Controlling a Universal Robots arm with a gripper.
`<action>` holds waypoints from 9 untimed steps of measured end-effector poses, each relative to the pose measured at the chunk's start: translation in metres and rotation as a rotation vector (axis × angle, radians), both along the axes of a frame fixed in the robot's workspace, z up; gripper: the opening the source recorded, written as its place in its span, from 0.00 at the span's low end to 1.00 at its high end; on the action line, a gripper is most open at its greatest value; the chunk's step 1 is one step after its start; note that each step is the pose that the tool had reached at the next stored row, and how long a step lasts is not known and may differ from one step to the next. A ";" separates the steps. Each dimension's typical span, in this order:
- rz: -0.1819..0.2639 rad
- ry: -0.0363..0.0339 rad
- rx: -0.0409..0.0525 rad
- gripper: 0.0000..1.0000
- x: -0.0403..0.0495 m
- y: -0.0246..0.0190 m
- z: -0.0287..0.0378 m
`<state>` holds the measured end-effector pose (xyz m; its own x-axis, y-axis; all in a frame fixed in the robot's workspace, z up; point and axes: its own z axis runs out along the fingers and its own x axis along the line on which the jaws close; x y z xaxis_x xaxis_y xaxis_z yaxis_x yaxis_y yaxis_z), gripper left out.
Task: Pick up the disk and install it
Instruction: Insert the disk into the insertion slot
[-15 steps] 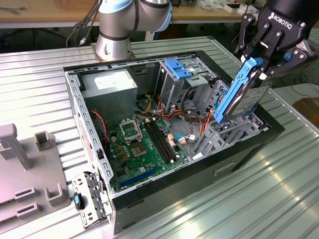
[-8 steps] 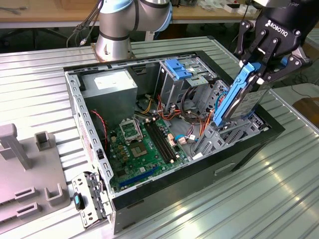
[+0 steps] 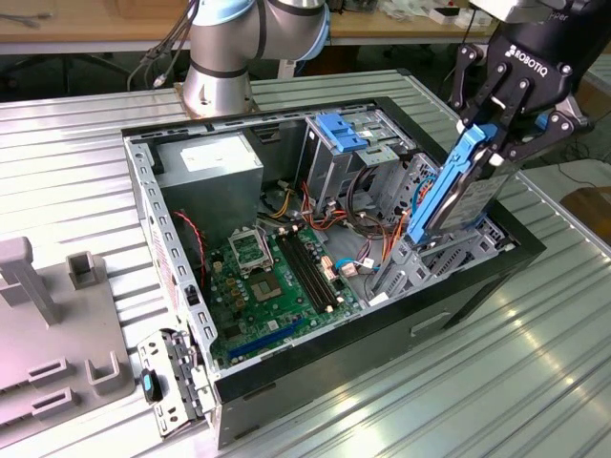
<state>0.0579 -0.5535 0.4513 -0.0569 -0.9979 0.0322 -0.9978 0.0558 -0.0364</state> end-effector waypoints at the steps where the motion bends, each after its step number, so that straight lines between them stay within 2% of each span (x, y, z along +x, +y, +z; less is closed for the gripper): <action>1: 0.000 0.0004 0.0000 0.37 0.0000 0.0000 -0.0011; 9: 0.000 0.0028 0.0019 0.37 0.0002 0.0000 -0.0071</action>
<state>0.0581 -0.5535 0.4442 -0.0569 -0.9979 0.0305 -0.9979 0.0558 -0.0335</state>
